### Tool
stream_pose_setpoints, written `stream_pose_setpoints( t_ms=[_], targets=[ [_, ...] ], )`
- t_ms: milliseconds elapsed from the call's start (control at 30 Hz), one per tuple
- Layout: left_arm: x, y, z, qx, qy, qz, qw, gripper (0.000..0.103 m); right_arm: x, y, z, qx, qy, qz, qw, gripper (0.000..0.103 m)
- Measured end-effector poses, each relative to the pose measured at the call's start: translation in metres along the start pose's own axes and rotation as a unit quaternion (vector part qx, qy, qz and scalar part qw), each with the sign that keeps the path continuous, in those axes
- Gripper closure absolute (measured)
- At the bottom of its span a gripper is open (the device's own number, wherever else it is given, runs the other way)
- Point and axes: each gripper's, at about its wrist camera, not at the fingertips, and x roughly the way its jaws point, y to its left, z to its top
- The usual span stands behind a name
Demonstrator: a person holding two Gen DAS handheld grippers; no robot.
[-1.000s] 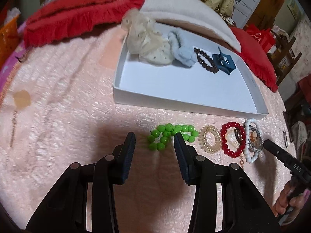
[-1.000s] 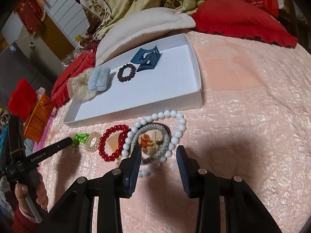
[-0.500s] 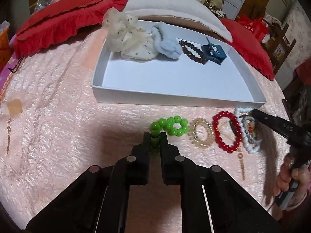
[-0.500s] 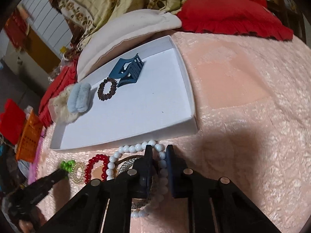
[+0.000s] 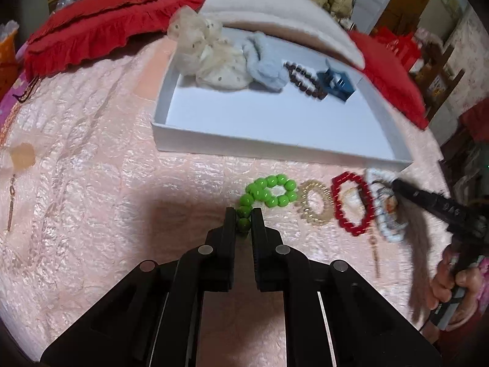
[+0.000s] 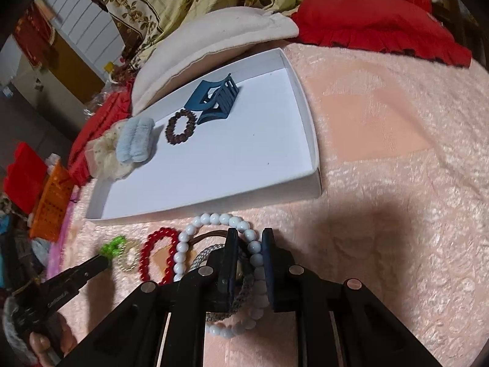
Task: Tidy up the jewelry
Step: 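Grip and lift the silver braided bangle with the right tool while the left tool holds the green bracelet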
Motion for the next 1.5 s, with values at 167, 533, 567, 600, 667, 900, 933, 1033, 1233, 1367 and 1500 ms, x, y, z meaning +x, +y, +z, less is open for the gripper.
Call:
stream_pose_setpoints(
  t_ms=[167,533,567,600,667,900,933,1033,1233,1367,1500],
  targets=[
    [-0.014,0.01,0.007,-0.011,-0.017,-0.02,0.9996,0.073,-0.014,-0.005,-0.002,0.01,-0.009,0.02,1.0,0.084],
    [0.019,-0.008,0.01,0.03,0.009,-0.006,0.9995,0.067,-0.007,0.014,0.003,-0.023,-0.009,0.013,1.0,0.083],
    [0.019,-0.012,0.009,0.041,0.006,0.002,0.9991,0.067,-0.008,0.015,0.002,-0.025,-0.008,0.02,0.999,0.083],
    [0.019,-0.014,0.008,0.05,0.005,0.008,0.9987,0.069,-0.01,0.017,0.001,-0.028,-0.008,0.024,0.999,0.083],
    [0.02,-0.019,0.005,0.069,0.011,0.02,0.9973,0.092,-0.013,0.022,-0.004,-0.05,-0.01,0.023,0.998,0.083],
    [0.019,-0.022,-0.001,0.071,0.003,0.014,0.9974,0.093,-0.009,0.038,-0.024,-0.078,0.014,0.053,0.995,0.082],
    [0.019,-0.022,-0.002,0.07,0.003,0.014,0.9974,0.093,-0.004,0.039,-0.024,-0.073,0.019,0.054,0.996,0.082],
    [0.021,-0.024,-0.001,0.07,0.0,0.014,0.9974,0.093,0.004,0.043,-0.023,-0.065,0.013,0.047,0.997,0.083],
    [0.019,-0.029,-0.005,0.071,0.004,0.016,0.9974,0.095,0.013,0.052,-0.015,-0.056,-0.004,0.01,0.998,0.097],
    [0.004,-0.033,-0.011,0.07,-0.004,0.01,0.9975,0.095,0.008,0.046,-0.013,-0.04,-0.005,0.029,0.999,0.101],
    [-0.019,-0.034,-0.013,0.061,-0.02,-0.002,0.9979,0.095,-0.015,0.041,-0.012,-0.024,-0.022,0.06,0.998,0.101]
  ],
)
